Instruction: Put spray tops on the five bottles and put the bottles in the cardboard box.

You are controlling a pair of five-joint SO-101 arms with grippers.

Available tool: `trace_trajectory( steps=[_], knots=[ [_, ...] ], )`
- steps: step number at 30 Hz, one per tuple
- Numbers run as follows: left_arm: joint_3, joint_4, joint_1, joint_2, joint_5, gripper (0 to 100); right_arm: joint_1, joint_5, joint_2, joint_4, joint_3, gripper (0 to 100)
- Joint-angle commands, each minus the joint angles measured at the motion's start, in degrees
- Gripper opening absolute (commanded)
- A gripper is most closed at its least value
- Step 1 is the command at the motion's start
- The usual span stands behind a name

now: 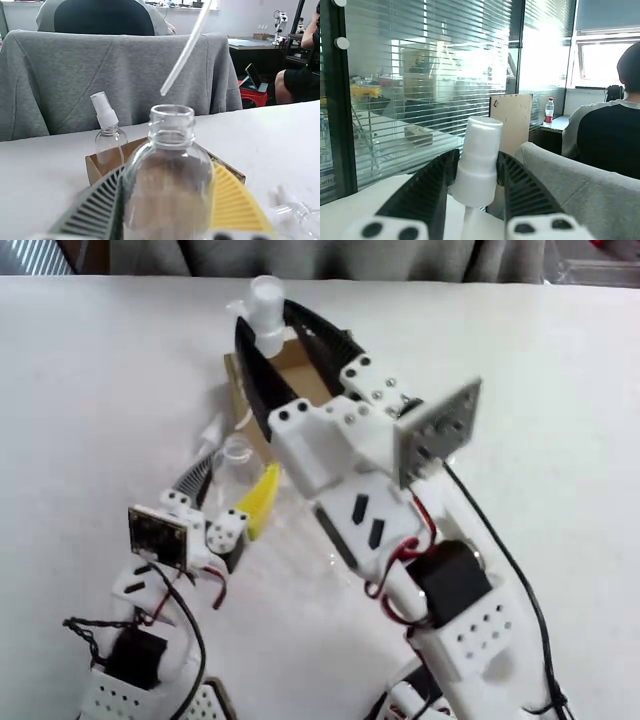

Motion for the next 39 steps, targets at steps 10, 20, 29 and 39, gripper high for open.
trace_trajectory(
  steps=[10,20,29,39],
  knots=[
    [-1.67,-1.76,-1.01,-1.01,0.09,2,0.31,0.00,-0.04,-0.75,-1.23,1.8],
    [-1.76,-1.76,-1.01,-1.01,0.09,2,-2.68,0.53,-0.04,1.80,-1.32,1.8],
    [-1.85,-1.76,-1.01,-1.01,0.09,2,-2.42,0.53,-0.04,2.15,-1.32,1.8],
    [-1.85,-1.76,-1.01,-1.01,0.09,2,-2.51,0.62,-4.53,4.09,-1.32,1.8]
  ],
)
